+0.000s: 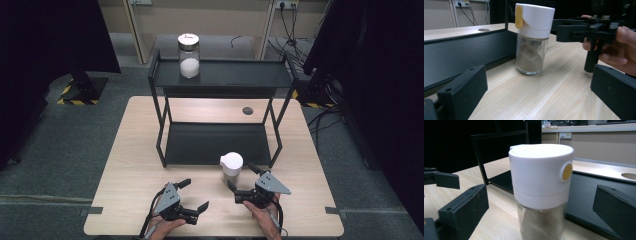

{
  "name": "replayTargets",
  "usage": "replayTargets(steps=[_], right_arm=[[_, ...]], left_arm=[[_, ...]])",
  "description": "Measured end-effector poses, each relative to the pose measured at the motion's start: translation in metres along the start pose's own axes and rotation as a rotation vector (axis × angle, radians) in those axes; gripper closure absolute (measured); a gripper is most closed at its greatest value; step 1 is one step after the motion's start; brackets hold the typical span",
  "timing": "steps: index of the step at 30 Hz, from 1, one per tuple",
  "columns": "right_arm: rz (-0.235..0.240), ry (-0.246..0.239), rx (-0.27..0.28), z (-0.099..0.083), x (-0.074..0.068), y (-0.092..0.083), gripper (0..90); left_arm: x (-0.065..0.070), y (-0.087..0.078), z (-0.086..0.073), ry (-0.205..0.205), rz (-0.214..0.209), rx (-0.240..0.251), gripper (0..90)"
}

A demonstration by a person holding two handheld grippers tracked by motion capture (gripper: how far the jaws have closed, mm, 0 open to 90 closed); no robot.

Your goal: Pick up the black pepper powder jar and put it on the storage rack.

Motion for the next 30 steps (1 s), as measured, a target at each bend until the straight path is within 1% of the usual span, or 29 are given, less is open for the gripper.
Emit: replayTargets(steps=[7, 15, 21, 27, 30], right_arm=[[-0.002, -0.003, -0.023, 0.003, 0.002, 0.016, 2.0], [-0.006, -0.012, -0.036, 0.004, 0.003, 0.024, 7.5], [-0.005, -0.019, -0.049, 0.005, 0.005, 0.030, 14.0], [0.005, -0.022, -0.060, 0.006, 0.007, 0.033, 23.2], [0.003, -0.022, -0.066, 0.006, 0.007, 0.035, 27.1]], left_arm=[[0.000, 0.000, 0.000, -0.005, 0.001, 0.000, 0.2], [0.000, 0.000, 0.000, -0.006, 0.000, -0.002, 0.2], [-0.001, 0.000, -0.001, -0.011, 0.000, -0.001, 0.2], [-0.001, 0.000, -0.001, -0.013, 0.000, -0.002, 0.2], [-0.001, 0.000, -0.001, -0.013, 0.000, -0.003, 0.2]])
Point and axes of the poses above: each handheld gripper's, and its own axes: y roughly forward along the jaws, z roughly out of its top, x roughly to its right, the point moved 2 cm from there along y, roughly forward along the jaws, and after that the axes turned 9 degrees about y, right-handed, at the moved point
